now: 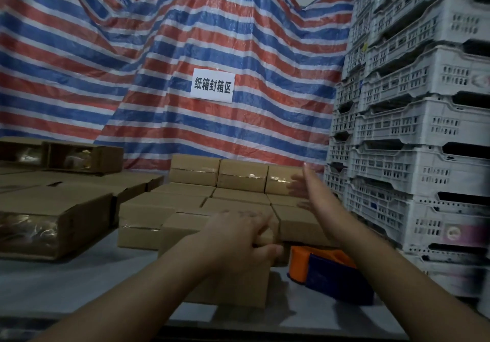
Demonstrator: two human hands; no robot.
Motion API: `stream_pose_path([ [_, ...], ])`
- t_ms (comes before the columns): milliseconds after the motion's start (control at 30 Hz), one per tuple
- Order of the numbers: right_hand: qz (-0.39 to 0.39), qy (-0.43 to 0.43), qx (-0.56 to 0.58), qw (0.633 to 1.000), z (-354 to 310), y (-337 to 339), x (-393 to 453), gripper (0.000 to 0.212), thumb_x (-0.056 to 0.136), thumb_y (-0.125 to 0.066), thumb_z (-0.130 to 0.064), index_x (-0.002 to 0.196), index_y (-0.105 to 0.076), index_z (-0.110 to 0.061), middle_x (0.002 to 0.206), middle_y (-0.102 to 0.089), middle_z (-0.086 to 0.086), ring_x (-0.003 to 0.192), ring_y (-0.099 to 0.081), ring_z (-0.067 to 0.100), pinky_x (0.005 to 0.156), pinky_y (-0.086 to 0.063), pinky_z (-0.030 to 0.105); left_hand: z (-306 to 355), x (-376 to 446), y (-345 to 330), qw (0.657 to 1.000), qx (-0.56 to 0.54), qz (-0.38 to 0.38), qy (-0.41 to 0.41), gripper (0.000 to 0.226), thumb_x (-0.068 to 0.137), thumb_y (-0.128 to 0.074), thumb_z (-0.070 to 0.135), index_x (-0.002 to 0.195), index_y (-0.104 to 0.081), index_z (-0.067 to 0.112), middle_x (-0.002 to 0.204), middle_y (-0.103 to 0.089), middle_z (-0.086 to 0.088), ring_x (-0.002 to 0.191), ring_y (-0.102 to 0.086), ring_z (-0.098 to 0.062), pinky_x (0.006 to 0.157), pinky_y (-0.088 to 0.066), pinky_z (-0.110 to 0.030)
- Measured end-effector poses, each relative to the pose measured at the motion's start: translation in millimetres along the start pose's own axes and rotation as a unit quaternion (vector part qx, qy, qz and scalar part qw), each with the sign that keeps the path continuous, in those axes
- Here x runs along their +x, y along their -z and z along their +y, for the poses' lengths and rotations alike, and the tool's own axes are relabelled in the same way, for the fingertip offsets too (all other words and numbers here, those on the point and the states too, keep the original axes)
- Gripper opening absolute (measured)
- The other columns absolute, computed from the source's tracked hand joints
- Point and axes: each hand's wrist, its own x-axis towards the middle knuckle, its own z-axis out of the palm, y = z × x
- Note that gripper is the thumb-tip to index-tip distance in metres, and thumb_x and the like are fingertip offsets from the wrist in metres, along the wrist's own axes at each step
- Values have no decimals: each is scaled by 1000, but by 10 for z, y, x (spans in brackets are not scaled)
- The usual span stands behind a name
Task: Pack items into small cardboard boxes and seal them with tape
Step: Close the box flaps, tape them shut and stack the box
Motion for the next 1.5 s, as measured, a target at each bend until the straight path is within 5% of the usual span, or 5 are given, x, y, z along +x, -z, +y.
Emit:
stream_pose_path([
  [467,-80,-57,246,964,185,-653,-244,66,103,-21,-60,151,-40,-20,154,-46,3,138,-43,18,114,-30,41,-73,18,21,983,-181,-18,7,114,78,-73,54,154,11,36,156,-37,4,132,-47,-10,106,-43,-32],
  [633,-108,-94,206,968,321,-651,-370,83,80,-33,-78,147,-43,-31,123,-57,-12,100,-55,4,82,-44,30,-240,-134,164,897,-403,177,46,80,82,-63,60,150,-27,36,154,-32,10,93,-50,24,59,-43,2],
  [767,-102,-74,126,984,414,-591,-451,94,72,-30,-81,155,-29,-36,157,-39,-2,135,-44,19,114,-31,43,-610,-495,116,878,-369,272,142,90,69,-46,80,147,-34,37,152,-38,8,109,-49,12,81,-50,-17],
  [1067,-202,-24,45,978,635,-583,-883,112,67,-73,-61,137,14,-66,153,-36,-8,134,-44,13,114,-42,41,-813,-984,-373,783,-577,126,195,72,68,-72,47,135,-45,42,105,-70,15,89,-69,1,62,-55,-16],
  [1500,-37,75,94,992,-596,-725,53,87,66,-62,-81,141,-43,-40,121,-60,-15,104,-63,10,69,-55,25,-1041,-240,851,776,-487,354,191,41,78,-60,67,108,-58,40,100,-62,12,89,-61,-10,62,-47,-27],
])
